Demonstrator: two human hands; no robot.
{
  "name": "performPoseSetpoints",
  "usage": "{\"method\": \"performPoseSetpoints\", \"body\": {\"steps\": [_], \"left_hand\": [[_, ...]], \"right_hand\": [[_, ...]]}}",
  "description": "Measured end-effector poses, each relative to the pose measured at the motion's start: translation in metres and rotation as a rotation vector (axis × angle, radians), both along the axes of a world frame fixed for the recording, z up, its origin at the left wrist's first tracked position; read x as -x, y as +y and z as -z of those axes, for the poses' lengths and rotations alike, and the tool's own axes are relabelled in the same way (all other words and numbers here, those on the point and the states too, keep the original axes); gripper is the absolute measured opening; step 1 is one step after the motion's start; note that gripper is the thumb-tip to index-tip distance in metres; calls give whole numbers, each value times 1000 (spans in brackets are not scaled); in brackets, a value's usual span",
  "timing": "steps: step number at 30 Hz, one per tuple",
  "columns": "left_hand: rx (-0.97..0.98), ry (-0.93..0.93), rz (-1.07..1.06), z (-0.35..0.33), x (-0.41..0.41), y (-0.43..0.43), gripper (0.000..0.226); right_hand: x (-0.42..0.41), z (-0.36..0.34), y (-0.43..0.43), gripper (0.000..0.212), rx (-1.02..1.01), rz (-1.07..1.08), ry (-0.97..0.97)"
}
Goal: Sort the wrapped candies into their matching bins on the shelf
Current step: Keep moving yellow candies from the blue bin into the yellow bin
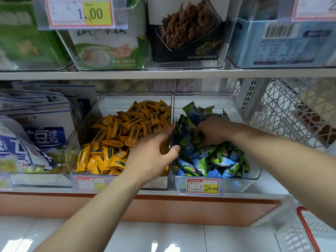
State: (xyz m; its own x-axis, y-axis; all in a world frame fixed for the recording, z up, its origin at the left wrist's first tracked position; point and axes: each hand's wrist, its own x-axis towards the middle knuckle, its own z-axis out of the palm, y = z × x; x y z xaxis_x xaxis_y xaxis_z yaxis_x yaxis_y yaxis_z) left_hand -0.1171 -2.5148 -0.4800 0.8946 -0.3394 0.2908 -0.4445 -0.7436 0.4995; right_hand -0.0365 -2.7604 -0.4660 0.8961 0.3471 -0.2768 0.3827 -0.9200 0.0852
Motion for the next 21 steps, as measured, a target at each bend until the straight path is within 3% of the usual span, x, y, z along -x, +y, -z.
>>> {"method": "performPoseSetpoints", "body": {"steps": [5,11,16,21], "left_hand": [[11,4,-10,-2,2,-2,65],[6,16,-6,-2,2,-2,61],[21,19,-1,-5,2,-2,61],[55,23,-29,-9,3,-2,67]], "right_hand": [[6,0,3,49,-82,15,-20],[8,-11,6,49,-65,44,146],[11,-21,-2,20,-300,91,219],[21,-33,-9,36,-706,204,162]]}}
